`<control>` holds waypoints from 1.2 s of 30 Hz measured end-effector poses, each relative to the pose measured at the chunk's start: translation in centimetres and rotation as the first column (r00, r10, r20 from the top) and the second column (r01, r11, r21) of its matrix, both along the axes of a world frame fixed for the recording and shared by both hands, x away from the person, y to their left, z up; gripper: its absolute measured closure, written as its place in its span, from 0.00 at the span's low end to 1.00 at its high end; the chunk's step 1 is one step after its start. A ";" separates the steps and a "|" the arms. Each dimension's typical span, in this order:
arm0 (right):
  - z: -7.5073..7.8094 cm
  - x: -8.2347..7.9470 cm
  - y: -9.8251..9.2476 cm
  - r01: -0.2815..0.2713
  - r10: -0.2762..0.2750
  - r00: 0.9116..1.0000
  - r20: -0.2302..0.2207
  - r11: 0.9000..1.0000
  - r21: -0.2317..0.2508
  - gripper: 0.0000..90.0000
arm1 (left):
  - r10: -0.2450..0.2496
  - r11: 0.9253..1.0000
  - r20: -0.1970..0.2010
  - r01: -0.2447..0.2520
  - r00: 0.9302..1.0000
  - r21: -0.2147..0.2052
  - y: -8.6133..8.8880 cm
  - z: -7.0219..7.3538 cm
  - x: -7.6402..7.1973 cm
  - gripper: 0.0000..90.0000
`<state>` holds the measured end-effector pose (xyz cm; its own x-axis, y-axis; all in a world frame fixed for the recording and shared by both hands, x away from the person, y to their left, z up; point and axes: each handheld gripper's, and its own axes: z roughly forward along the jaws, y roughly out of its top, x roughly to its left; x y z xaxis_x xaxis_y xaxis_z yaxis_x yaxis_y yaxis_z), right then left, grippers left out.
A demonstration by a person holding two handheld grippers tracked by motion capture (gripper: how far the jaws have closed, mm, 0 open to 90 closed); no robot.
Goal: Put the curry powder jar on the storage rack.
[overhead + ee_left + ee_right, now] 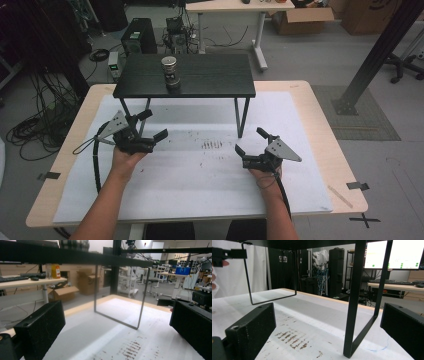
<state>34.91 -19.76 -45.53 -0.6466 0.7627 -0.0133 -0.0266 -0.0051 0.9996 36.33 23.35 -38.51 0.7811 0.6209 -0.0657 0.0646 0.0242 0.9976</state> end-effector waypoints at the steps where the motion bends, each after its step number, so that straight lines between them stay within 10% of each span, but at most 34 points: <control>1: 0.0 0.0 0.0 0.000 0.000 1.000 0.000 1.000 0.000 0.00 | 0.006 1.000 -0.006 -0.006 1.000 0.002 0.0 -0.4 0.0 0.00; 25: 0.0 0.0 0.0 0.001 -0.001 1.000 0.001 1.000 -0.001 0.00 | 0.071 0.997 -0.073 -0.068 0.995 0.034 0.0 -5.3 0.2 0.00; 36: 0.0 0.0 0.0 0.001 -0.001 1.000 0.000 1.000 -0.001 0.00 | 0.084 0.996 -0.001 -0.084 0.996 0.040 -0.2 -6.5 -0.3 0.01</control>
<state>34.91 -19.73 -45.54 -0.6459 0.7633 -0.0139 -0.0267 -0.0044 0.9996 36.06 23.14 -45.01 0.7261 0.6863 -0.0418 0.0669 -0.0100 0.9977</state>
